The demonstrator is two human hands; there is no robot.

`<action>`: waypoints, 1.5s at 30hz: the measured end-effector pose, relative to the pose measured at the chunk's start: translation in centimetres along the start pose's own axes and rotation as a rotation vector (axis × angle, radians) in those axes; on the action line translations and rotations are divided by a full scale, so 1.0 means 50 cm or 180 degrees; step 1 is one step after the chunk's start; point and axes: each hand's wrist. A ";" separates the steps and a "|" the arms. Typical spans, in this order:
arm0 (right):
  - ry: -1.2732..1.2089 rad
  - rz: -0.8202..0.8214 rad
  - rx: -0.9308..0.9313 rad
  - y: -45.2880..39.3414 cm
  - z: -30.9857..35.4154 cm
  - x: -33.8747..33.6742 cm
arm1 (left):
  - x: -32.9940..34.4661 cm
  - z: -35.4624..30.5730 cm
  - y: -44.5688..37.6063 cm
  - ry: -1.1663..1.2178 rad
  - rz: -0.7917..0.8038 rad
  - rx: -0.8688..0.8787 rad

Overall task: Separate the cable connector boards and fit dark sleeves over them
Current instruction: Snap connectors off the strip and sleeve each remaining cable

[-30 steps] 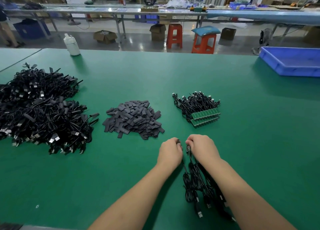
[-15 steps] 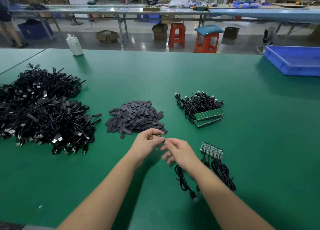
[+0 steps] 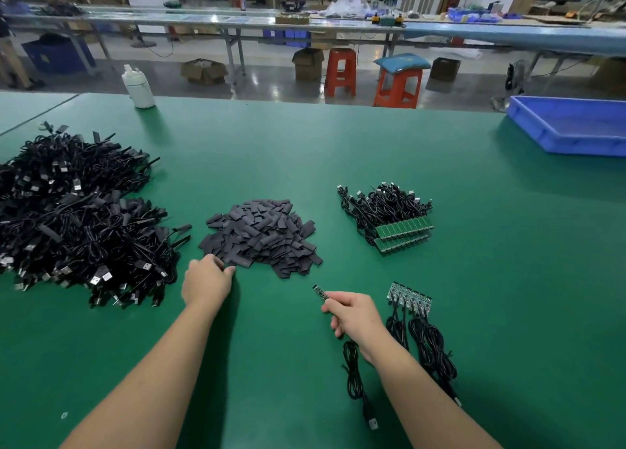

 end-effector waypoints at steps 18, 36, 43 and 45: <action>0.0456 0.0329 -0.0131 0.012 -0.006 -0.015 | -0.012 -0.038 0.118 -0.0376 0.0539 0.1556; 0.0454 0.0903 -0.0257 0.026 0.020 -0.022 | -0.028 -0.094 0.235 0.1134 0.0226 0.2843; 0.0451 0.0841 -0.0307 0.032 0.023 -0.031 | -0.044 -0.101 0.246 0.1209 0.0202 0.2903; 0.0432 0.0831 -0.0325 0.032 0.024 -0.031 | -0.046 -0.101 0.247 0.1212 0.0209 0.2905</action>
Point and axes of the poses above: each hand's wrist, its own y-axis away from the middle knuckle, its own x-axis out of the palm, z = x × y, and after that the axes turned 12 degrees about x, right-handed
